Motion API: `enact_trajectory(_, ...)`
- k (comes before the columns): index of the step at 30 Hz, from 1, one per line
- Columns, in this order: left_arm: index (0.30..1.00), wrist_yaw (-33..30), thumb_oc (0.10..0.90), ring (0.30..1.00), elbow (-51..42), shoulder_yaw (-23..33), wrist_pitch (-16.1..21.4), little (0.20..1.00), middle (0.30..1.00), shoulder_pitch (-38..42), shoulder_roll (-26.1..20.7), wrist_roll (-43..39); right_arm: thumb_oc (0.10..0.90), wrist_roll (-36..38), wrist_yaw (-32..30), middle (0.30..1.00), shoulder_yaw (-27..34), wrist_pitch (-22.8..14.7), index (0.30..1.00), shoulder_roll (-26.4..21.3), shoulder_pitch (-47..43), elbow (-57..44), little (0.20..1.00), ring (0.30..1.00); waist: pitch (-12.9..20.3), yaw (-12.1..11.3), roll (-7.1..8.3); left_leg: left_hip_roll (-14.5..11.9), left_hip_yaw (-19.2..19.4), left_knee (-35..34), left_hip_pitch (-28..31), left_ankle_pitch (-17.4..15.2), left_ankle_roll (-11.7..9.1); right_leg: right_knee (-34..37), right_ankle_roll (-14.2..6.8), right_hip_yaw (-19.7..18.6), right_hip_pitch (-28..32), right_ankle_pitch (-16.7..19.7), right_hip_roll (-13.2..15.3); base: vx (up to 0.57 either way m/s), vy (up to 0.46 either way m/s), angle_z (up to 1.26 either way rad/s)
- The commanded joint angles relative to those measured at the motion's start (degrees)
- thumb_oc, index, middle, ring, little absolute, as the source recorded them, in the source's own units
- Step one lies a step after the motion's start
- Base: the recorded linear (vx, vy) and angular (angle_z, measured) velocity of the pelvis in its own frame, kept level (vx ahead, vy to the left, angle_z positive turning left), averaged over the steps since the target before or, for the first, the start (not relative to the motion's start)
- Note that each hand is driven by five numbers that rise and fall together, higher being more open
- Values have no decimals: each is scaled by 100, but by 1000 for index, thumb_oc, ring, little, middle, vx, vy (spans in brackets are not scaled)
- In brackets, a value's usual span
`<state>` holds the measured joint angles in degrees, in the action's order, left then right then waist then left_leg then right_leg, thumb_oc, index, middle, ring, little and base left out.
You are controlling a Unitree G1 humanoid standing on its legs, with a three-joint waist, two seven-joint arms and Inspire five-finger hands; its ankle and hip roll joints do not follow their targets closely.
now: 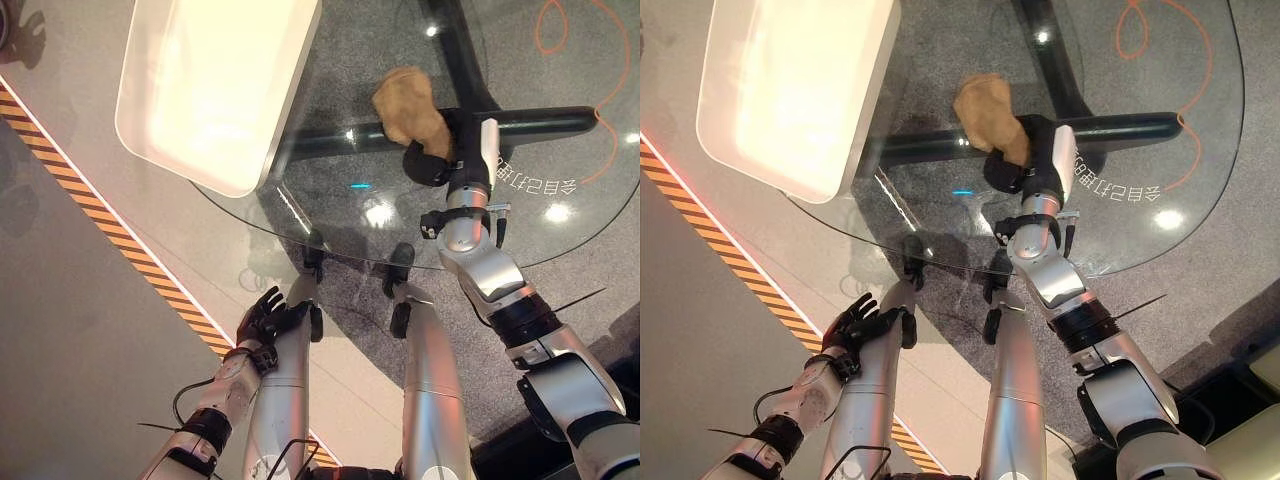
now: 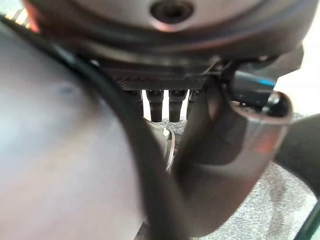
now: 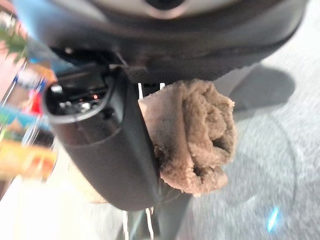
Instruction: Wipe the table with a cloth and put it in the basket.
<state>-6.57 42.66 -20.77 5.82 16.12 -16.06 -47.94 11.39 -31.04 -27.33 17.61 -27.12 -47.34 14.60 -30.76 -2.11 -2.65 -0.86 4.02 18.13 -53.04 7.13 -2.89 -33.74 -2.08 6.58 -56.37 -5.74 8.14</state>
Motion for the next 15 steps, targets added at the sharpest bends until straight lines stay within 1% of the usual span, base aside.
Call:
enact_trajectory(1,900,99,800,900,39,-368,-34,900,900,-725,418,190,100,-190,515,300,-412,-212,300,78,44,-946,200,300,97,-28,-282,346,256,943,-84,-1185,159,851,-179,258,22,526,-229,0,0,0)
enact_trajectory(4,900,81,800,900,50,-400,-54,900,900,-680,412,175,100,-233,746,300,-585,-179,300,88,3,-1016,200,300,97,-36,-280,339,270,946,-97,-1173,143,857,-187,278,18,530,-213,0,0,0)
enact_trajectory(8,900,65,800,900,21,-447,-84,900,900,-649,386,161,100,-148,841,300,-787,15,300,46,-26,-1083,200,300,97,-53,-273,333,283,953,-80,-1175,133,847,-201,316,31,528,-174,0,0,0)
enact_trajectory(12,900,77,800,900,42,-450,-95,900,900,-638,379,76,100,-102,974,300,-870,6,300,17,-49,-1075,200,300,97,-62,-274,324,283,953,-78,-1181,128,851,-215,329,29,535,-147,9,-7,5)
enact_trajectory(15,900,96,800,900,64,-450,-114,900,900,-637,376,87,100,-102,1185,300,-944,-6,300,12,-70,-1143,200,300,97,-71,-279,326,281,975,-96,-1192,129,836,-219,330,3,540,-127,0,0,0)
